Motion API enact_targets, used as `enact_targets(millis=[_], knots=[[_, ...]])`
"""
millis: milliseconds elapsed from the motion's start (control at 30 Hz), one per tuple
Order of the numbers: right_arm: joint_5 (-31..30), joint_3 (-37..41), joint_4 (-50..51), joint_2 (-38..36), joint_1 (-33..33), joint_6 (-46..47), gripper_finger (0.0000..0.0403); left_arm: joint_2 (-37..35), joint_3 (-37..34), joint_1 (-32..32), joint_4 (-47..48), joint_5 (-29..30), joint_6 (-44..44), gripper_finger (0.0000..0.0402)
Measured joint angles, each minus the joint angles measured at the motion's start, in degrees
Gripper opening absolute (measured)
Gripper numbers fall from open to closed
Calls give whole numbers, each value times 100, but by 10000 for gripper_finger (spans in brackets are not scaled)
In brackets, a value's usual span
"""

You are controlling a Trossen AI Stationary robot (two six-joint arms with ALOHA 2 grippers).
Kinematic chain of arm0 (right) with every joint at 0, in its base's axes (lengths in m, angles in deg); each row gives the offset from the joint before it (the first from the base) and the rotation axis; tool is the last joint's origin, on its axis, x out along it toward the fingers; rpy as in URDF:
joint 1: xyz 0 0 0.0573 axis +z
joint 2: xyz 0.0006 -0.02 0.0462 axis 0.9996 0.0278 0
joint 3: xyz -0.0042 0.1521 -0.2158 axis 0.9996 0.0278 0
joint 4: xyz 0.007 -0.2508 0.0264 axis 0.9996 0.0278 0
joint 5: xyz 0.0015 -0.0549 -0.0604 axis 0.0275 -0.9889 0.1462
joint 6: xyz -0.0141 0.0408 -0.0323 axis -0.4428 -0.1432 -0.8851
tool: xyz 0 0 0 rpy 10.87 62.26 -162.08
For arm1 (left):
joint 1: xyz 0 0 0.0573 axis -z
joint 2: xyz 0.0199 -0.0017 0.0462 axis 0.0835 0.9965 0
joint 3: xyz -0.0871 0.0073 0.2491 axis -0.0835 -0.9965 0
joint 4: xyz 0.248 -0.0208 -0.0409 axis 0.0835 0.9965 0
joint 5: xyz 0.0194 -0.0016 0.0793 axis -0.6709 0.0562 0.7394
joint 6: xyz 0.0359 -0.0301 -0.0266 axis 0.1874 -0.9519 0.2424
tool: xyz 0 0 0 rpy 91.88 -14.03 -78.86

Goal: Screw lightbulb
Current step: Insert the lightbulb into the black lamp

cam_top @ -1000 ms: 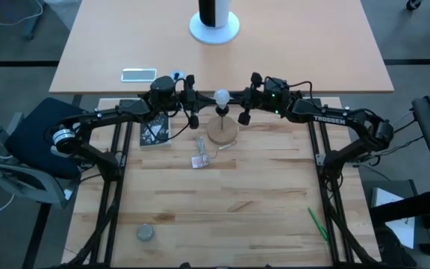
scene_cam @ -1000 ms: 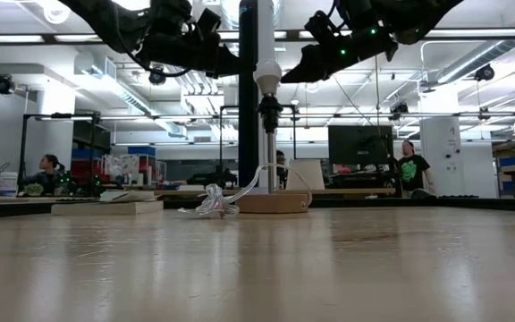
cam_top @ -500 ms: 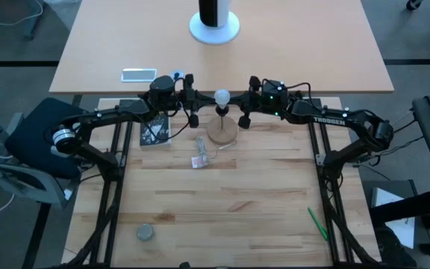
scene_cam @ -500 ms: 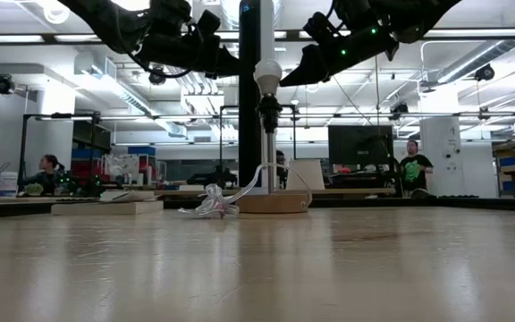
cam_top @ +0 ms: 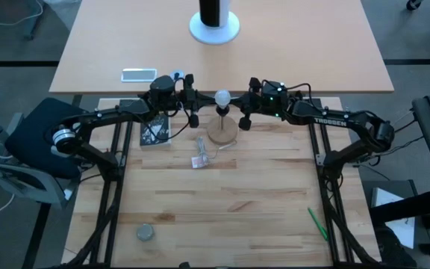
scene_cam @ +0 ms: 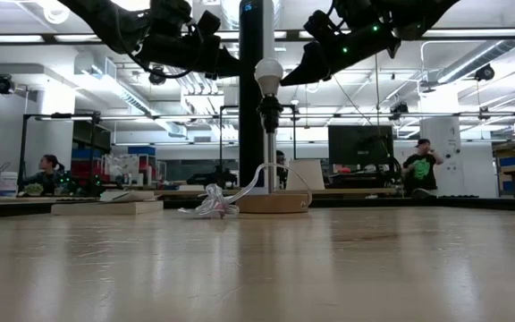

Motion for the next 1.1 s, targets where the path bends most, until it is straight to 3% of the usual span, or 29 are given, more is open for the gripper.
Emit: enact_targets(millis=[1100], knots=[[-162, 0, 416, -169, 155, 149, 0, 2, -2, 2, 20, 282, -20, 0]])
